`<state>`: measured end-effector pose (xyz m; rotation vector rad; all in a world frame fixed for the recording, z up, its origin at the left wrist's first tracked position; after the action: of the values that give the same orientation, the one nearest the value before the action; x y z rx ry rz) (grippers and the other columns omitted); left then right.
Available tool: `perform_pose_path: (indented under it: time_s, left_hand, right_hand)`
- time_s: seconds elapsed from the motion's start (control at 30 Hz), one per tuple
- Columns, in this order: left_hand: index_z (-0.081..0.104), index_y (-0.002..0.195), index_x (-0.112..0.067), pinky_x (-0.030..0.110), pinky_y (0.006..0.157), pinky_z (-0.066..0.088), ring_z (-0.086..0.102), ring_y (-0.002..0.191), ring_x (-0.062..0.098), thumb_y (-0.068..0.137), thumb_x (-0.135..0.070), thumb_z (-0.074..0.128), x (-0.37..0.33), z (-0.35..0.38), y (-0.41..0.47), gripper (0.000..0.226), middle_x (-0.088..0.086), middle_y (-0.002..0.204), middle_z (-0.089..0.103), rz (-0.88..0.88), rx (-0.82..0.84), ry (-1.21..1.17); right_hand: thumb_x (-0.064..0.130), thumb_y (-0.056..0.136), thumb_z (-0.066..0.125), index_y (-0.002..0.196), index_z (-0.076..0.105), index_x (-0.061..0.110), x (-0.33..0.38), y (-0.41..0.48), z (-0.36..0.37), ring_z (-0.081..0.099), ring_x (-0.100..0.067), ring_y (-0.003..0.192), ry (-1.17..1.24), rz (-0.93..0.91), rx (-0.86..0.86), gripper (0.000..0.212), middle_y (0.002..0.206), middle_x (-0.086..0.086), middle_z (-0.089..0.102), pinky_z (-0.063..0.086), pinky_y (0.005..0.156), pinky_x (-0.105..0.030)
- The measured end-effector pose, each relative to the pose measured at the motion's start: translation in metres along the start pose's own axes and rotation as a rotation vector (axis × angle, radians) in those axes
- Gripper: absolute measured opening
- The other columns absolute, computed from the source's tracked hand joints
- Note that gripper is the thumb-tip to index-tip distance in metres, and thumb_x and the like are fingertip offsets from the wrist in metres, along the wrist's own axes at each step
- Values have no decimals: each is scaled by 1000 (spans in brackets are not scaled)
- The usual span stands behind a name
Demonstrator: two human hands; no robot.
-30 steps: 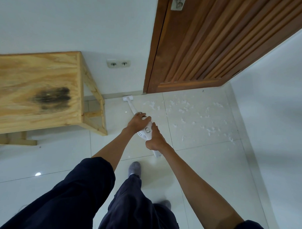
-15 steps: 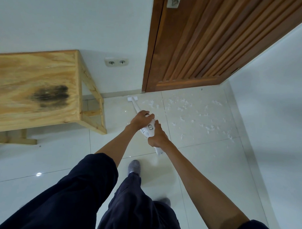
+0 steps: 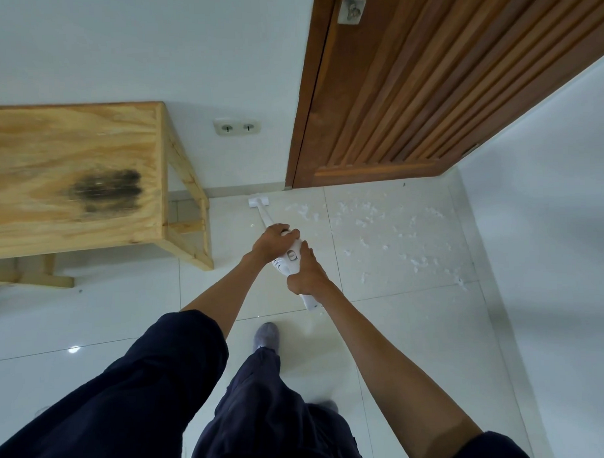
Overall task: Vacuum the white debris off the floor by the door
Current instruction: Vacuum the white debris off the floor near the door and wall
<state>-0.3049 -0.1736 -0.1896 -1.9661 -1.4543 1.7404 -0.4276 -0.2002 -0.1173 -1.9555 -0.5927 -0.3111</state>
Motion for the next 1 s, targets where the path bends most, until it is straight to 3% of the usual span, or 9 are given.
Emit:
perform_pose_path:
  time_s: [0.07, 0.13, 0.27, 0.33, 0.43, 0.57, 0.7, 0.9, 1.0]
  left_hand:
    - [61, 92, -9, 36, 88, 48, 54, 86, 21, 85, -39, 58, 1, 3, -3, 31, 5, 93, 58, 1, -2, 16]
    - [62, 97, -10, 31, 83, 44, 58, 91, 23, 88, -35, 60, 2, 8, -5, 27, 5, 100, 63, -13, 14, 59]
    - [64, 125, -15, 30, 87, 40, 60, 114, 24, 72, -54, 57, 3, 15, -4, 67, 0, 130, 62, -33, 47, 110]
    - [62, 129, -17, 32, 89, 43, 60, 115, 24, 68, -56, 54, 3, 14, -4, 73, -3, 130, 61, -50, 49, 112]
    - [63, 124, -17, 36, 94, 49, 62, 108, 25, 65, -57, 49, -1, 10, -8, 72, -1, 120, 65, -44, 34, 89]
    - [65, 111, -11, 33, 88, 46, 61, 103, 25, 83, -44, 52, 0, 10, -8, 44, 6, 115, 65, -8, 31, 29]
    - [64, 110, -19, 43, 98, 51, 62, 105, 26, 78, -51, 43, 6, 7, -6, 50, 6, 118, 65, -8, 16, -2]
    - [65, 104, -20, 42, 96, 51, 63, 104, 25, 77, -51, 44, 10, 7, -2, 47, 2, 113, 65, 0, 18, 22]
    - [65, 111, -19, 37, 98, 48, 61, 111, 25, 68, -60, 46, 11, 9, 3, 63, 2, 122, 63, -26, 31, 46]
  right_hand:
    - [6, 76, 62, 153, 6, 15, -7, -2, 5, 42, -35, 132, 36, 27, 3, 95, 153, -16, 27, 43, 99, -42]
    - [4, 73, 62, 154, 4, 18, -15, -4, 9, 43, -35, 131, 86, 64, 7, 101, 153, -12, 30, 44, 99, -43]
    - [0, 74, 61, 155, 1, 20, -24, -6, 9, 47, -33, 124, 132, 94, -7, 103, 145, -9, 39, 47, 99, -42]
    - [2, 76, 61, 156, 1, 20, -23, -6, 5, 45, -33, 129, 106, 81, -17, 101, 152, -10, 33, 45, 103, -43]
    - [6, 82, 59, 156, -5, 19, -18, -7, 0, 41, -32, 134, 11, 45, -19, 99, 160, -6, 19, 41, 105, -39]
    - [8, 84, 60, 156, -3, 19, -11, -8, -5, 46, -33, 128, -122, -30, -36, 96, 161, -2, 12, 42, 94, -34]
    - [5, 84, 61, 156, -8, 17, -7, -9, -4, 49, -39, 125, -298, -96, -22, 101, 164, -5, -5, 45, 94, -36]
    - [5, 85, 60, 156, -9, 18, -7, -9, -1, 47, -37, 127, -255, -63, -17, 100, 164, -3, -6, 43, 90, -32]
    - [8, 85, 59, 156, -8, 19, -12, -6, -2, 43, -33, 132, -116, -1, -7, 98, 163, -2, 6, 40, 97, -34]
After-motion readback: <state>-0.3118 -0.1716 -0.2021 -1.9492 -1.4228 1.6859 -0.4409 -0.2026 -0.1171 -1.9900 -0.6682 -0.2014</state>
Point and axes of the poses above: each hand's wrist, its own y-axis towards the middle knuckle, its own z-axis out of the palm, x = y × z, the point moved 10 cm from there along y, towards the middle knuckle
